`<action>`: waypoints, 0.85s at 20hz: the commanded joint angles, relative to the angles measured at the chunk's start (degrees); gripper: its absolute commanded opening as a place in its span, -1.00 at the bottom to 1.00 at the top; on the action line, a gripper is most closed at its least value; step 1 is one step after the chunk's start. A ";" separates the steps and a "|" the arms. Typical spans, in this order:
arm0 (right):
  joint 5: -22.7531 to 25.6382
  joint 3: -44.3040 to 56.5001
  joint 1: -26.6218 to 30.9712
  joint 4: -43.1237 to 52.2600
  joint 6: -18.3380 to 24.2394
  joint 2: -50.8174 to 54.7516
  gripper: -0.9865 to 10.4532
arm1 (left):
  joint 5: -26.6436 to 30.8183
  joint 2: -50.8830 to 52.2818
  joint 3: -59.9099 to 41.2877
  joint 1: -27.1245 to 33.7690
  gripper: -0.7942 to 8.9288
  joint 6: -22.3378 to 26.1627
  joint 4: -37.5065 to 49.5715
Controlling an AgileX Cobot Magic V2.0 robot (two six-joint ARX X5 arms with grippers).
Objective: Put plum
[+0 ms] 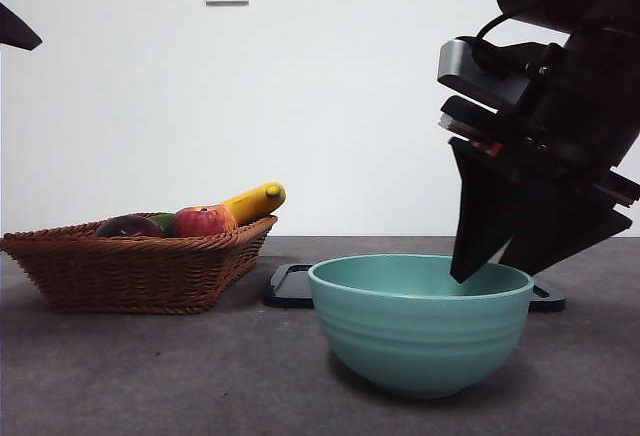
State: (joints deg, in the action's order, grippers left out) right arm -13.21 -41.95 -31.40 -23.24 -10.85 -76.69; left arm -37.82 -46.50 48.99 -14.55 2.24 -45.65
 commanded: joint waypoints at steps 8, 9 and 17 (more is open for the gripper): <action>0.26 -8.74 0.04 -6.36 -1.01 11.54 -0.36 | -0.35 -0.28 0.98 -0.22 0.06 0.72 0.31; -0.55 -9.90 0.02 -7.85 -0.68 13.29 -0.36 | -0.35 -0.28 0.98 -0.22 0.06 0.72 0.28; -7.74 -12.81 0.02 -21.66 -0.39 26.49 -0.36 | -0.37 -0.28 0.98 -0.22 0.06 0.72 0.20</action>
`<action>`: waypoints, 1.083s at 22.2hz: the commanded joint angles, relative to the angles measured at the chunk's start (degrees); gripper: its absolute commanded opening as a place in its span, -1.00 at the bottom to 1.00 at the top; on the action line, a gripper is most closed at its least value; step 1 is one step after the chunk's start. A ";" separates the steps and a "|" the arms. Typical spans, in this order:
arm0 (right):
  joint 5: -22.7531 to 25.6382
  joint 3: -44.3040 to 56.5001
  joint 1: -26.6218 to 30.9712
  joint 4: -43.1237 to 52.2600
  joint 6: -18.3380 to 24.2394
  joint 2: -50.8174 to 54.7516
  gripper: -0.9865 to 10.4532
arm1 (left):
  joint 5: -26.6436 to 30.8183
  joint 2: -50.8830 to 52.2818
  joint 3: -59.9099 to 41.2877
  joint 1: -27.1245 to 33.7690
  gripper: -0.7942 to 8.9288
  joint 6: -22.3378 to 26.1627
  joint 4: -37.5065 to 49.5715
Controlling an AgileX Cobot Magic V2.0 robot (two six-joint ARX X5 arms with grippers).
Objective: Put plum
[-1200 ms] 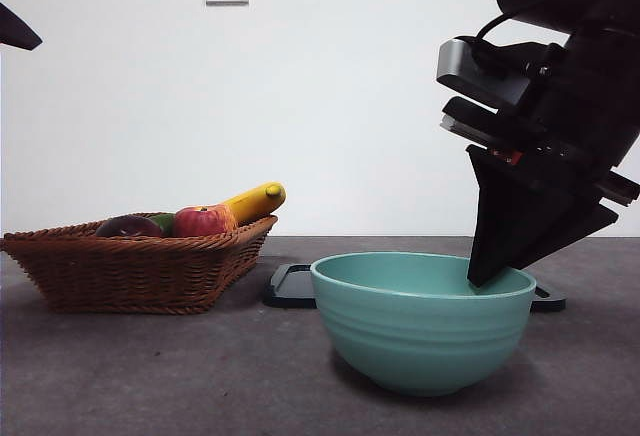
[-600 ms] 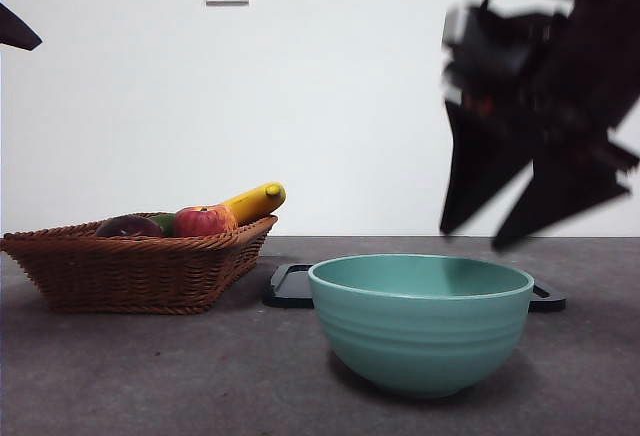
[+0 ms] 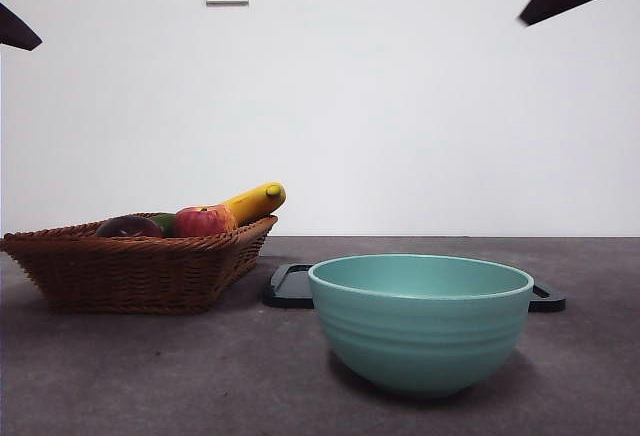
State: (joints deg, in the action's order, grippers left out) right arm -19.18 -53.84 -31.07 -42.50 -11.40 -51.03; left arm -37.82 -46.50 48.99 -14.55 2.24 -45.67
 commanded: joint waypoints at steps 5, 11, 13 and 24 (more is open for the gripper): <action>-4.83 -0.92 -0.31 -11.10 1.29 4.72 -0.36 | -0.37 -0.28 0.98 -0.22 0.06 0.72 0.20; -4.81 -0.92 -0.31 -11.37 1.38 5.07 -0.36 | -0.35 -0.28 0.98 -0.22 0.06 0.72 0.17; -4.83 -0.92 -0.31 -11.37 1.38 5.07 -0.36 | -0.35 -0.28 0.98 -0.22 0.06 0.72 0.17; -4.83 -0.92 -0.31 -11.39 1.40 5.07 -0.36 | -0.35 -0.28 0.98 -0.22 0.05 0.72 0.17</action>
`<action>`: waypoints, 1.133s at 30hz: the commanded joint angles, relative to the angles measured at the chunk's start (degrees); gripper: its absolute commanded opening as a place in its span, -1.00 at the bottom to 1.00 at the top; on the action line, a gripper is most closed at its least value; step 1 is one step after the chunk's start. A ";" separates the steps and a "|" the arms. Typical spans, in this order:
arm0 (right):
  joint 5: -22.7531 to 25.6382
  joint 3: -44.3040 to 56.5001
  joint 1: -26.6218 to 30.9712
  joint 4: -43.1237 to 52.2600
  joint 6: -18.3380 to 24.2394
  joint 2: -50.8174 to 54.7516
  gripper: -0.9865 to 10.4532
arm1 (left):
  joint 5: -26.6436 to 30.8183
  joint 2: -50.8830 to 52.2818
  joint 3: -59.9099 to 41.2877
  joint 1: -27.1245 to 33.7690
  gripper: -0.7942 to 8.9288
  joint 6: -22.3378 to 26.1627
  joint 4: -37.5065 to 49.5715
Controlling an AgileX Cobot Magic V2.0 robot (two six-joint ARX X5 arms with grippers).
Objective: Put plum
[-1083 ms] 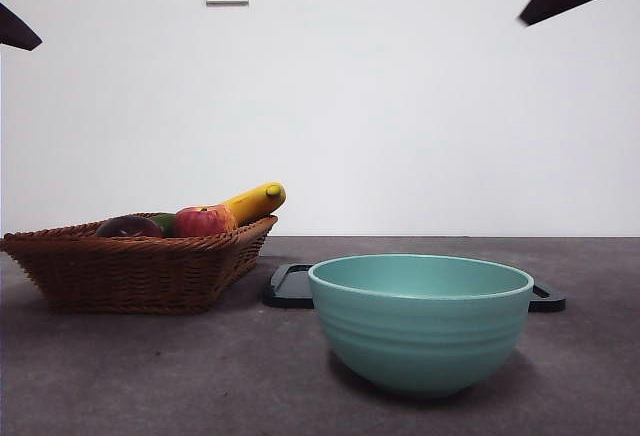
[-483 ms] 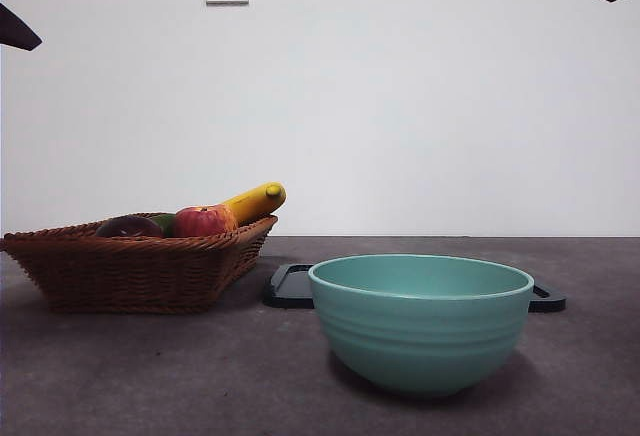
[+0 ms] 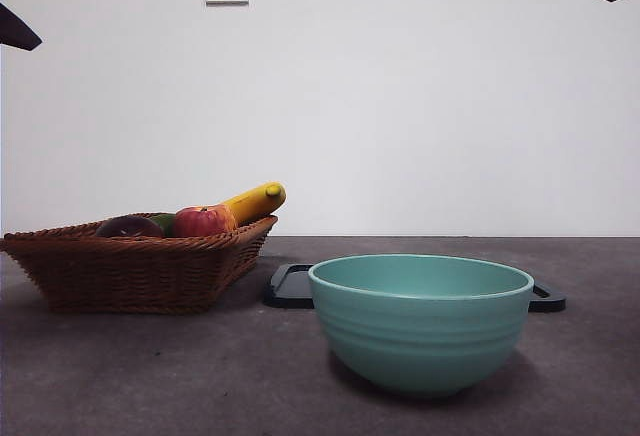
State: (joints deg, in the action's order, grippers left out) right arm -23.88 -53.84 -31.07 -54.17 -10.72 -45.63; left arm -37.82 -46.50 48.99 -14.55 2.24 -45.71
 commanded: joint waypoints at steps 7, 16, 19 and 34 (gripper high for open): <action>-0.11 -0.92 -0.31 0.26 1.16 -0.33 -0.79 | -0.35 -0.28 0.98 -0.22 -0.71 0.72 0.26; -0.11 -0.92 -0.31 0.52 2.29 -0.33 -0.81 | -0.35 -0.28 0.98 -0.22 -0.82 0.72 0.31; -0.11 -0.92 -0.31 0.59 2.34 -0.33 -0.81 | -0.35 -0.28 0.98 -0.22 -0.82 0.72 0.26; -0.11 -0.92 -0.31 0.59 2.34 -0.33 -0.81 | -0.35 -0.28 0.98 -0.20 -0.82 0.72 0.35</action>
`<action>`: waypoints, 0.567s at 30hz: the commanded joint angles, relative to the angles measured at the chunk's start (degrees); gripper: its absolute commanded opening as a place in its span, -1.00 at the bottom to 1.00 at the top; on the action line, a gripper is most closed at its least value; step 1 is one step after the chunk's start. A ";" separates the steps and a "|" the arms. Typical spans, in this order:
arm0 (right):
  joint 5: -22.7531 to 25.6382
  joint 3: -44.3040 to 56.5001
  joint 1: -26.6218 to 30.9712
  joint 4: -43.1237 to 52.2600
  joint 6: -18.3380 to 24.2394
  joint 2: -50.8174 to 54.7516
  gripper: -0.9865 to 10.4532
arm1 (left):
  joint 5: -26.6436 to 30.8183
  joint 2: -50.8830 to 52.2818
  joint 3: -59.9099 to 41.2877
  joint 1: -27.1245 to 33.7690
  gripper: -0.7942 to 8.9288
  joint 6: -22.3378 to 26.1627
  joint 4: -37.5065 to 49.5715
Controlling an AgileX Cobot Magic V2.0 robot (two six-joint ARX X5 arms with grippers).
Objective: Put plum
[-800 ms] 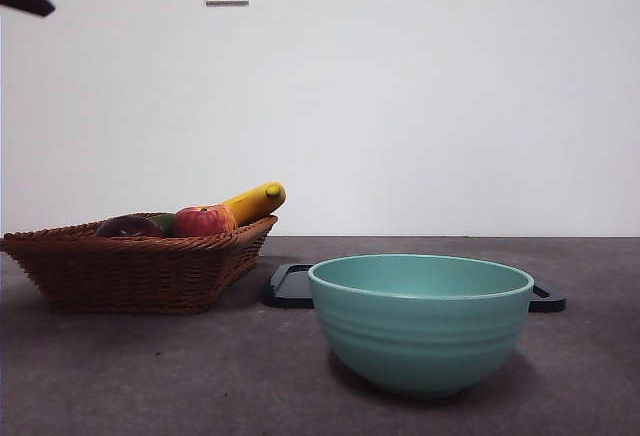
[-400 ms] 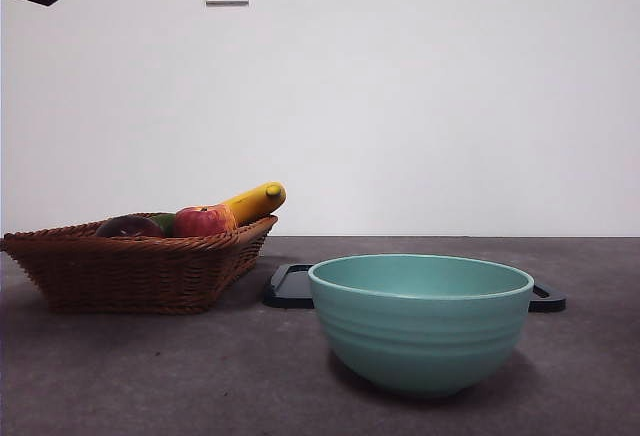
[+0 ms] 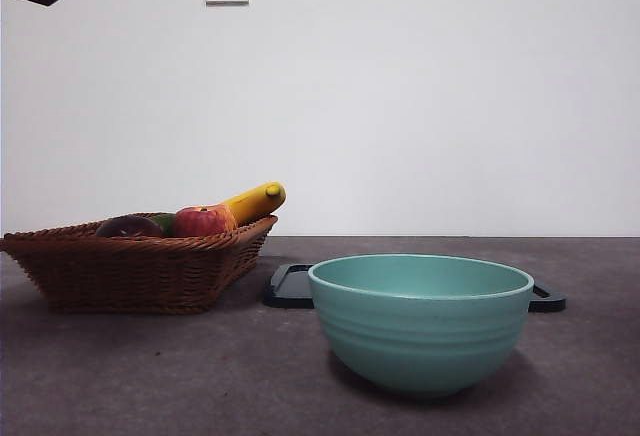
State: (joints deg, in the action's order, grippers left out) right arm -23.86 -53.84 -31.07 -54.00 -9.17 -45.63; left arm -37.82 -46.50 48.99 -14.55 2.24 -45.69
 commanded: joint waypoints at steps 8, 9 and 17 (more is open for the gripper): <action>-0.13 -0.92 -0.31 0.42 0.79 -0.33 -0.81 | 1.90 1.09 0.96 0.37 -0.82 3.80 3.02; -0.13 -0.92 -0.31 0.42 0.79 -0.33 -0.81 | 3.74 1.88 0.96 0.92 -0.82 5.46 5.40; -0.13 -0.92 -0.31 0.42 0.79 -0.33 -0.81 | 18.40 10.58 -4.94 8.83 -0.82 8.74 32.59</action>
State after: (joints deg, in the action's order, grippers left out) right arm -23.86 -53.84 -31.07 -54.00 -9.13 -45.63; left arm -20.58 -35.79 44.77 -5.91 9.78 -15.68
